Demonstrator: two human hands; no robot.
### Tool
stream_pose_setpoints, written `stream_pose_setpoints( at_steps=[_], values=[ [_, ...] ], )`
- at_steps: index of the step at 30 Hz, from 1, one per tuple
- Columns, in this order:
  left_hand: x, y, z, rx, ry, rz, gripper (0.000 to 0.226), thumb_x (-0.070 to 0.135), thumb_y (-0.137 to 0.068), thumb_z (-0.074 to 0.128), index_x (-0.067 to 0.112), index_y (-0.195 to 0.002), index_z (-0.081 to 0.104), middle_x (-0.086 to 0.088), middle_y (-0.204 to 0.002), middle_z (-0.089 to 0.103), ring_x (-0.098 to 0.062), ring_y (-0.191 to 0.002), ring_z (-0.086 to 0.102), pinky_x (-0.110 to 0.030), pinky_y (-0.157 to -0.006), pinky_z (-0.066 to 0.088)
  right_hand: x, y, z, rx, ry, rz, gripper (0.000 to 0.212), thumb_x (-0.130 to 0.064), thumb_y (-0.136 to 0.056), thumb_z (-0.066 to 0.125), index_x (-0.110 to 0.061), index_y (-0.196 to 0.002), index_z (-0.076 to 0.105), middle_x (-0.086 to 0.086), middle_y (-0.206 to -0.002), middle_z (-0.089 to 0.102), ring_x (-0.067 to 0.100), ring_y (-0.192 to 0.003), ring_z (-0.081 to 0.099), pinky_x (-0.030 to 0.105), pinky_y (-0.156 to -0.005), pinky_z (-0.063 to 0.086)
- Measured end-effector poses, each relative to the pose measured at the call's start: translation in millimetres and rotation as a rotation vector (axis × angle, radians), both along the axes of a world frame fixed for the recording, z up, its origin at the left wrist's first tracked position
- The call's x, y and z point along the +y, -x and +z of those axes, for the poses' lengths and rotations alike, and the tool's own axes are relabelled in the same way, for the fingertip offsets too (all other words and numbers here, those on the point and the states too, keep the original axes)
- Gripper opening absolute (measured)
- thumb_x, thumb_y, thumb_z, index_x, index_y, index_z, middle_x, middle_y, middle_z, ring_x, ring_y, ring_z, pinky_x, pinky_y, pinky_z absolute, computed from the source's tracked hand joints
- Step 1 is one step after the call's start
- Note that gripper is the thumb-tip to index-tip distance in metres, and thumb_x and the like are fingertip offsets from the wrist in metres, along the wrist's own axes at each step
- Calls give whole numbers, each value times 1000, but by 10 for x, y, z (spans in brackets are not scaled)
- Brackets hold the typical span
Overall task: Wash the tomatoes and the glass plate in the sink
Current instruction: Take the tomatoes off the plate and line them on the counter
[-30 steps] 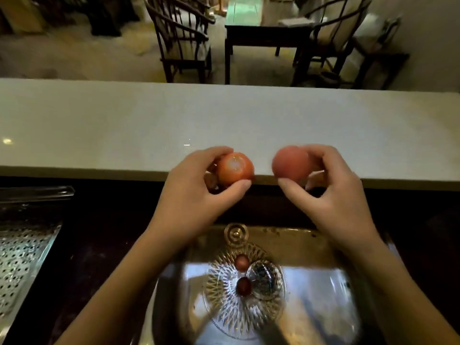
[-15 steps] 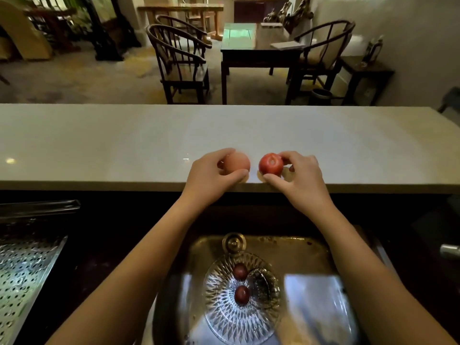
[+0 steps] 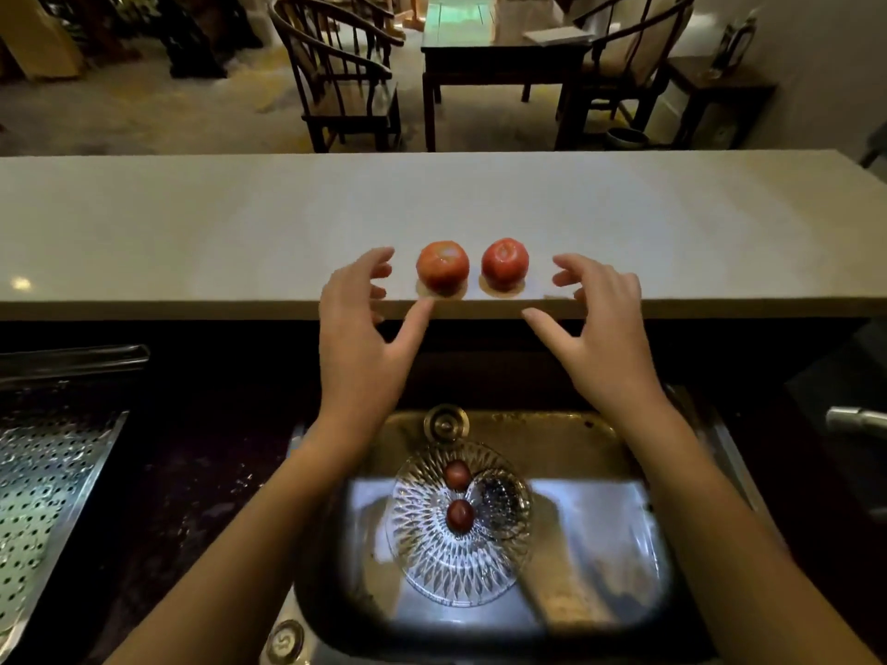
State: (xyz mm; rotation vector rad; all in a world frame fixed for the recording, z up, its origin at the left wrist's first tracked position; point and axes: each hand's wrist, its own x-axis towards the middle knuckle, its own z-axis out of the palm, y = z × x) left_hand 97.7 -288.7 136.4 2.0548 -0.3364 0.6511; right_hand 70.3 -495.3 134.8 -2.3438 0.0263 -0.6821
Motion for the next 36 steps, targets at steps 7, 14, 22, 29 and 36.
stream_pose_setpoints(
  at_steps=[7,14,22,29,36],
  values=[
    [44,451,-1540,591,-35,-70,36,6,-81,66,17,-113,55,-5,-109,54,-19,-95,57,-29,-82,49,281,520,-1375,471,-62,128,47,-29,-81,69,-16,-123,51,-2,-112,54,15,-107,42,20,-84,30],
    [-91,139,-2380,917,-400,-186,52,18,-83,66,8,-131,47,-18,-129,48,-31,-122,46,-29,-100,35,303,478,-2439,830,-19,127,51,-35,-80,67,-17,-123,49,7,-123,52,24,-115,42,33,-94,38],
    [-109,-22,-2885,1028,-438,-317,64,16,-74,74,7,-133,49,-22,-123,58,-35,-118,51,-40,-99,43,458,544,-3097,951,-88,225,64,-36,-72,75,-19,-127,45,6,-128,49,23,-117,41,34,-96,38],
    [-143,-67,-3107,1010,-452,-387,76,7,-76,71,13,-143,36,-15,-137,52,-30,-127,47,-29,-106,35,562,529,-3313,905,-61,190,57,-30,-73,75,-21,-120,45,3,-124,50,21,-115,44,38,-96,41],
    [-259,-116,-3204,1056,-387,-358,63,2,-77,69,17,-134,48,-14,-130,57,-27,-118,54,-28,-96,41,569,516,-3386,879,-86,182,51,-23,-74,74,-22,-118,48,2,-124,51,22,-115,45,37,-95,41]
  ],
)
